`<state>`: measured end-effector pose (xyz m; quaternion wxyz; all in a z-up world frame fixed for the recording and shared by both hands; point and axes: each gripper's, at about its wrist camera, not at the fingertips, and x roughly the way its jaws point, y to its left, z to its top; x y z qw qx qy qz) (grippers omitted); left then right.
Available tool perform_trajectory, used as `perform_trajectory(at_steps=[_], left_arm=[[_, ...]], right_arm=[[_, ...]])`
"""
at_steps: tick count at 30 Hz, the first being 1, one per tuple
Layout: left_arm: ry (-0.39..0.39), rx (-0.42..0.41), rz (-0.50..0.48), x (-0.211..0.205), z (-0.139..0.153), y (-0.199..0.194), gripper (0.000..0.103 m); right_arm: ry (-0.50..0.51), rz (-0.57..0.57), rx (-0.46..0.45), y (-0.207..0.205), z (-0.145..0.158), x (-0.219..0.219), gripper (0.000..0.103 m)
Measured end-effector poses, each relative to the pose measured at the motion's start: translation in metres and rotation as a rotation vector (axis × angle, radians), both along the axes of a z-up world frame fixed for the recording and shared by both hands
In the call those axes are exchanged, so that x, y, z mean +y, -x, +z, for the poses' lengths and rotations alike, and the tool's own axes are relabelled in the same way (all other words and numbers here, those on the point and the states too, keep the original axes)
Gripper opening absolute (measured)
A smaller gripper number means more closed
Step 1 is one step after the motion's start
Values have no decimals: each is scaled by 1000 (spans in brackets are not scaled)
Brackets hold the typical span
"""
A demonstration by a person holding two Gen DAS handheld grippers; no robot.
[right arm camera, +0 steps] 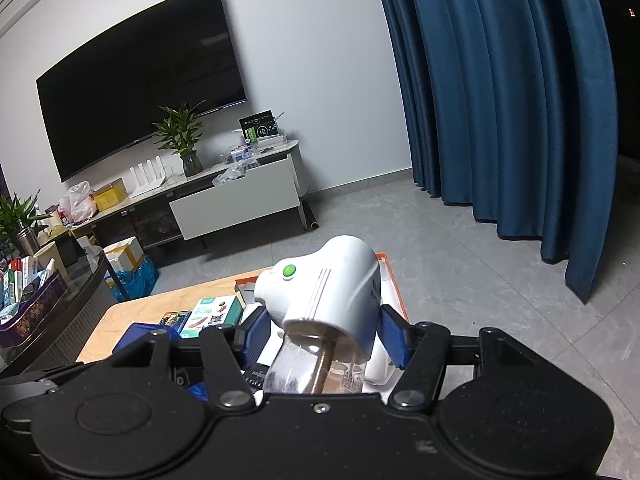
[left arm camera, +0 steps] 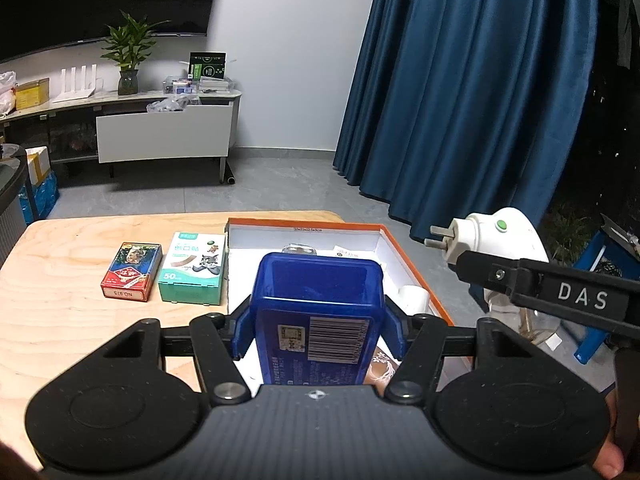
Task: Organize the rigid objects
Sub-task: 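Carry the blue tin and white diffuser over the open box with both tools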
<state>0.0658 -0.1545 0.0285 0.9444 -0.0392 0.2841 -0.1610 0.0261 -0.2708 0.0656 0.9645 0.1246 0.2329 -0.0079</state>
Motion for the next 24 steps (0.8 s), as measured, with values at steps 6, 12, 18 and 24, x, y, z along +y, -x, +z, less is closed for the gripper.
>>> perform_trajectory(at_steps=[6,12,18,24], left_arm=[[14,-5,5,3,0,-1,63],[28,-9,3,4,1,-3,63],[43,-15,-3,4,1,-7,63],[46,1,-21,1,0,-19,63]], right_arm=[[2,-1,2,0,-1,0,71],[4,3,15,-3,-7,1,71],[7,2,23,-9,-8,0,71],[3,-8,49,-22,-13,-1,71]])
